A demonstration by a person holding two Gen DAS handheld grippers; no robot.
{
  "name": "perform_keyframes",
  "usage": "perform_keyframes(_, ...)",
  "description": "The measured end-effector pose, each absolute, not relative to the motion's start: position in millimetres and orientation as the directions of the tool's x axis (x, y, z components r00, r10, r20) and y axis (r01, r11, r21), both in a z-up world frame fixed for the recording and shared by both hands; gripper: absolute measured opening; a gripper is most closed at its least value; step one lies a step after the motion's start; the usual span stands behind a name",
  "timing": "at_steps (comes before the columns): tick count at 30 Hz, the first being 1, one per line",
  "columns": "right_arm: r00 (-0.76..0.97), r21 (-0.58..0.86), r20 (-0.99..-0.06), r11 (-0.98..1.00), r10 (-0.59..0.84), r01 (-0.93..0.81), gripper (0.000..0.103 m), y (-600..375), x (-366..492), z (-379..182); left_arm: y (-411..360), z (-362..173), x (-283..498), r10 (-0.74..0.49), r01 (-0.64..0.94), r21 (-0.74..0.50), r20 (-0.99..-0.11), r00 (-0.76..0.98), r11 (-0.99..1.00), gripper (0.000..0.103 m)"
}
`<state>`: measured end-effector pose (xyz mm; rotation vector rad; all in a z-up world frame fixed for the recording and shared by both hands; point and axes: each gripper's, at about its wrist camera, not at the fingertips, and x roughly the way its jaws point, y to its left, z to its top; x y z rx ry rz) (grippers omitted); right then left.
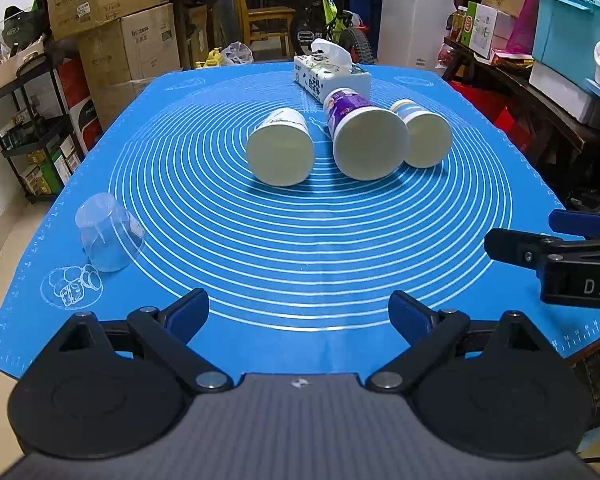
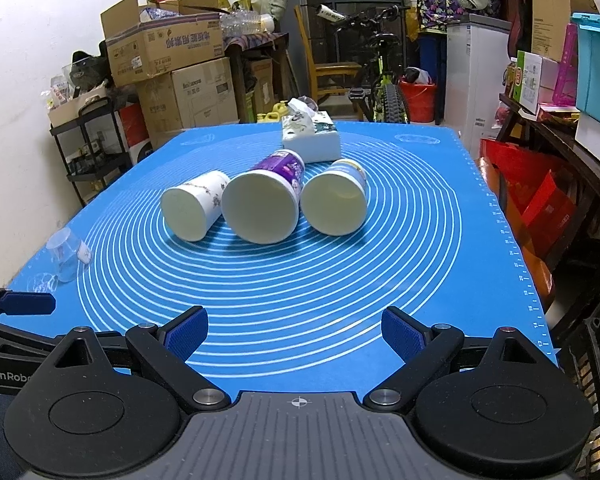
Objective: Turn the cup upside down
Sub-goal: 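Move the left tool to the white printed paper cup and close on it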
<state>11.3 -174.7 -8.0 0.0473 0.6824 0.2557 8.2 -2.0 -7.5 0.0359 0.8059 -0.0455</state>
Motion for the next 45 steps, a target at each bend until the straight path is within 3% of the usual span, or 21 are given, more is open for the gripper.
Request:
perform_keyframes(16, 0.777, 0.159, -0.584, 0.972, 0.233, -0.172, 0.094, -185, 62, -1, 26, 3, 97, 0.002, -0.010, -0.007, -0.686, 0.728, 1.000, 0.096)
perform_keyframes(28, 0.765, 0.156, -0.613, 0.980, 0.196, -0.126, 0.094, -190, 86, -21, 21, -11, 177, 0.014, -0.016, 0.004, -0.690, 0.724, 1.000, 0.092)
perform_keyframes(34, 0.766, 0.158, -0.615, 0.981, 0.186, -0.111, 0.094, -194, 89, -24, 20, -23, 198, -0.032, 0.017, -0.027, -0.733, 0.680, 0.999, 0.083)
perform_keyframes(39, 0.764, 0.162, -0.617, 0.981, 0.188, -0.111, 0.094, -193, 90, -26, 21, -29, 201, -0.067, 0.025, -0.066, -0.760, 0.646, 0.997, 0.064)
perform_keyframes(45, 0.768, 0.167, -0.611, 0.979, 0.193, -0.114, 0.094, -194, 87, -23, 24, -22, 192, -0.060, 0.013, -0.068, -0.769, 0.637, 0.998, 0.060)
